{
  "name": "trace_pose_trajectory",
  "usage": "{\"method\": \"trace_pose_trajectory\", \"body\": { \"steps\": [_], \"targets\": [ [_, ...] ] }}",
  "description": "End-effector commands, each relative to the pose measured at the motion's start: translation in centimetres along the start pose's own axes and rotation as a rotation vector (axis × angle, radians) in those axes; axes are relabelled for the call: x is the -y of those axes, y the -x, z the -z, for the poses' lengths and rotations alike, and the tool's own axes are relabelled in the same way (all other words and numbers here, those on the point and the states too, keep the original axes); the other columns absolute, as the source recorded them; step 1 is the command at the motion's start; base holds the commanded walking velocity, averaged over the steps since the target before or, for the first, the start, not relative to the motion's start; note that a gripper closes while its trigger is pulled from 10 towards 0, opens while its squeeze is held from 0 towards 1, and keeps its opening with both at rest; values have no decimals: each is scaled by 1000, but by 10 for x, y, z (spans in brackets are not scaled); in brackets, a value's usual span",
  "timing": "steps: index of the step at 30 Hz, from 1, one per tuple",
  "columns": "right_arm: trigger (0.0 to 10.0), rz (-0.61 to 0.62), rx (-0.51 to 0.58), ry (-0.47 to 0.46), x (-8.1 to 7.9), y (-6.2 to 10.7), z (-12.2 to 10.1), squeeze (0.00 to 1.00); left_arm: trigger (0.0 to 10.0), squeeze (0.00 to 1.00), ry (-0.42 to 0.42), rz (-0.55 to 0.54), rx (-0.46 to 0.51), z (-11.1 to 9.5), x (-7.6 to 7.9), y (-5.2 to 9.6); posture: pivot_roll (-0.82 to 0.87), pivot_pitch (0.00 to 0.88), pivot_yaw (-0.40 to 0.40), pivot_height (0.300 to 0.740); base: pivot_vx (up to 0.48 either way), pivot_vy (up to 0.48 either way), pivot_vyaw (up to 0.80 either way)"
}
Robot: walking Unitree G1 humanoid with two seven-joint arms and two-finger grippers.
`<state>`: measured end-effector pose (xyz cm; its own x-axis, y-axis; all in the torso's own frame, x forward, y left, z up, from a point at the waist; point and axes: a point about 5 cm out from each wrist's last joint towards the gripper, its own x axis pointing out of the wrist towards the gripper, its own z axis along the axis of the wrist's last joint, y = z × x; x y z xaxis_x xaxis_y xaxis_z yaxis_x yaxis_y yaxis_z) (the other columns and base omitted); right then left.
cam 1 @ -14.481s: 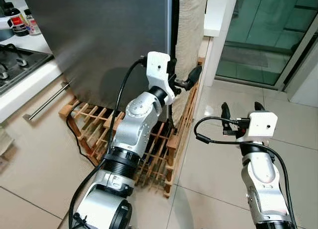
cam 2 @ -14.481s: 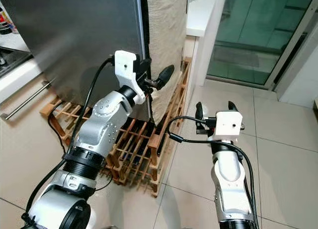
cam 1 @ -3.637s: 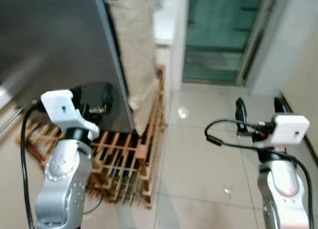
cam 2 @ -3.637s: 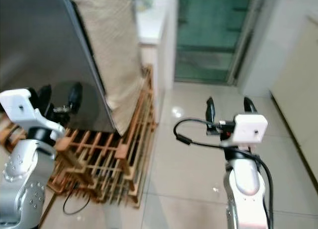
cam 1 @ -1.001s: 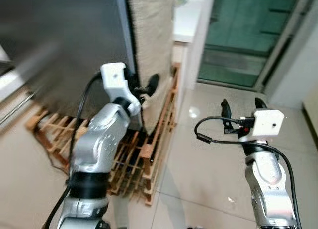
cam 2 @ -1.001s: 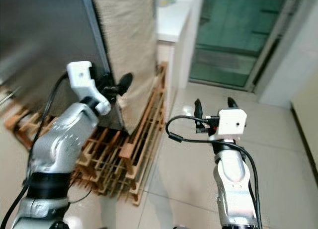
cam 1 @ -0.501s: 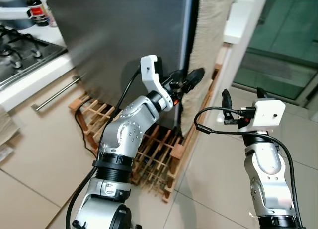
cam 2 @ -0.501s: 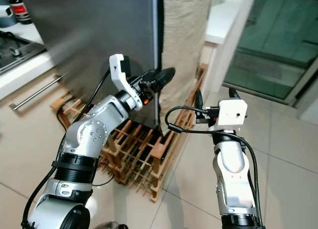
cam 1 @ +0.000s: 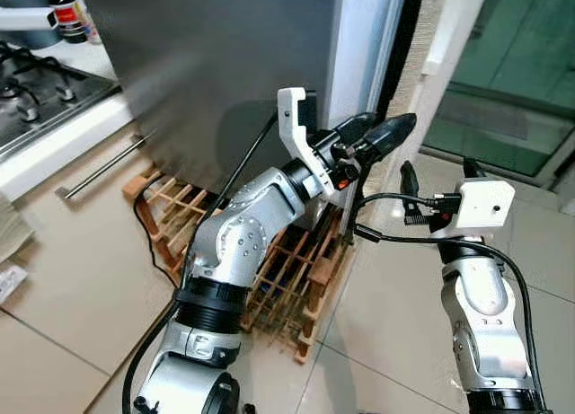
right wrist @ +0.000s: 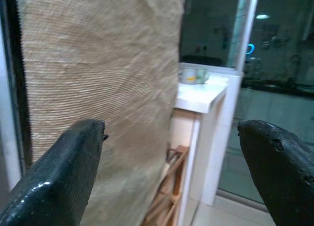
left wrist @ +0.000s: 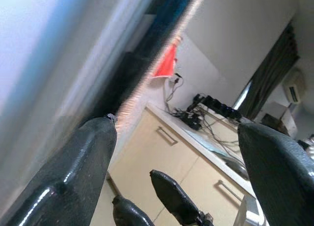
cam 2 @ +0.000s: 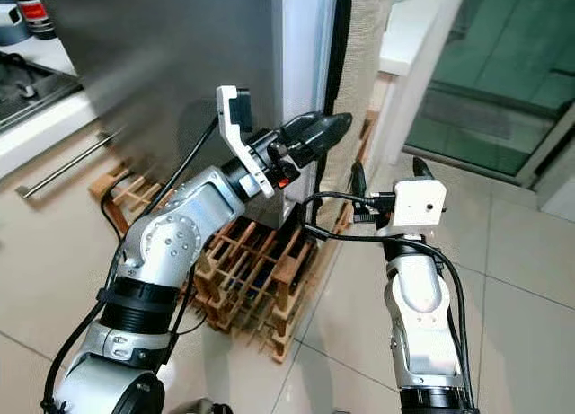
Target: Restocking fridge
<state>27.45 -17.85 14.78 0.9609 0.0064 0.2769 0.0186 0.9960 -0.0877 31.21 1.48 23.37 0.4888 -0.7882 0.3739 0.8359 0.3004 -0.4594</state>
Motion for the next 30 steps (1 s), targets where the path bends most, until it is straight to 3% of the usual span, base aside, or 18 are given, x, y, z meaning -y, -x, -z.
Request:
{"method": "trace_pose_trajectory", "body": {
  "steps": [1,2,3,6,11,12,17,23,30],
  "targets": [
    [10000,7,-4,5,0,2,1,0,10000,0,14,103,63,-10,26,-16,-101,0,44,740,0,0,0],
    [10000,7,-4,5,0,2,1,0,10000,0,14,103,63,-10,26,-16,-101,0,44,740,0,0,0],
    [10000,8,-6,5,1,4,1,0,10000,0,-4,88,65,-16,23,-7,-100,0,46,740,0,0,0],
    [10000,-26,-58,-11,5,15,7,0,10000,0,-70,4,64,-36,9,32,-83,0,40,740,0,0,0],
    [10000,-52,-141,-18,9,29,18,0,10000,0,-167,-132,49,-41,-6,51,-69,0,30,740,0,0,0],
    [10000,-48,-180,-9,12,38,25,0,10000,0,-224,-216,41,-41,-15,56,-62,0,29,740,0,0,0],
    [10000,-57,-216,-19,5,44,35,0,10000,0,-348,-378,10,-31,-34,55,-67,0,42,740,0,0,0],
    [10000,-63,-213,-25,1,42,35,0,10000,0,-364,-363,-8,-28,-34,48,-76,0,53,740,0,0,0],
    [10000,-55,-204,-19,1,41,34,0,10000,0,-381,-289,33,-31,-21,32,-87,0,65,740,0,0,0]
  ]
}}
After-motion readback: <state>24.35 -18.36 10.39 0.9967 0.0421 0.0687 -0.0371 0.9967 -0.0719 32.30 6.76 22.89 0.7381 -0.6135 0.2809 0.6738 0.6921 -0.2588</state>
